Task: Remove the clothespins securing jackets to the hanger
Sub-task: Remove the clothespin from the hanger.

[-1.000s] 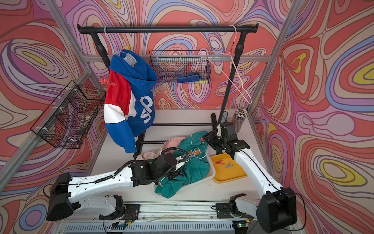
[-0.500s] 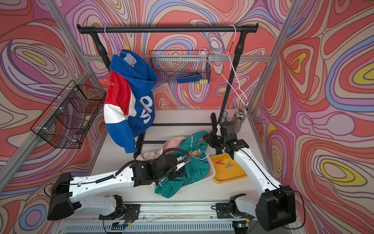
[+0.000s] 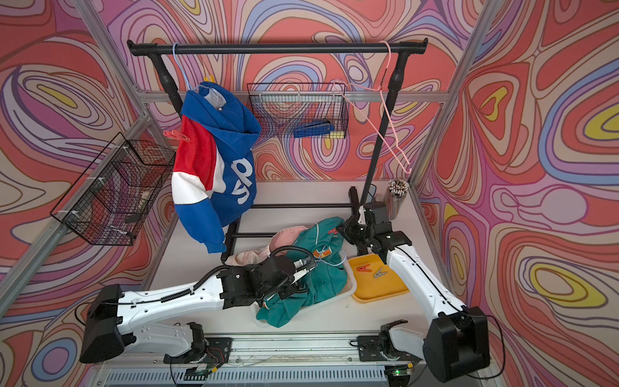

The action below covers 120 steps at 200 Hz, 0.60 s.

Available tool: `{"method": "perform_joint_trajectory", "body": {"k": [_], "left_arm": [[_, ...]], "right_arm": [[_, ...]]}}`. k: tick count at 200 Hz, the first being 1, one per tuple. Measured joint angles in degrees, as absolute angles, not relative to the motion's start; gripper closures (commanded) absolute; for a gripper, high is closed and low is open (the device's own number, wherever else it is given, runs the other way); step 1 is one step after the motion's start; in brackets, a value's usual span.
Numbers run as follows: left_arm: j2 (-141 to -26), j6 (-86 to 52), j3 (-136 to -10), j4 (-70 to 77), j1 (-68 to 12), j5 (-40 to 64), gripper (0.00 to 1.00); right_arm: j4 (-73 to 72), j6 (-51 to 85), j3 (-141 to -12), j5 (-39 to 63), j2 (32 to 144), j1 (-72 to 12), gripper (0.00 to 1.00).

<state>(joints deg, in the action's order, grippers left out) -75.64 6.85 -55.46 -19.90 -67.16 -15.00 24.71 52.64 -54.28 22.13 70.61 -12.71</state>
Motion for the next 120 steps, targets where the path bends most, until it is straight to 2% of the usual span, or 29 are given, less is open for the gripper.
{"method": "perform_joint_trajectory", "body": {"k": [120], "left_arm": [[-76.3, 6.4, -55.5, -19.9, -67.3, -15.0, 1.0]], "right_arm": [[30.2, 49.9, -56.2, 17.9, 64.3, -11.5, 1.0]]}}
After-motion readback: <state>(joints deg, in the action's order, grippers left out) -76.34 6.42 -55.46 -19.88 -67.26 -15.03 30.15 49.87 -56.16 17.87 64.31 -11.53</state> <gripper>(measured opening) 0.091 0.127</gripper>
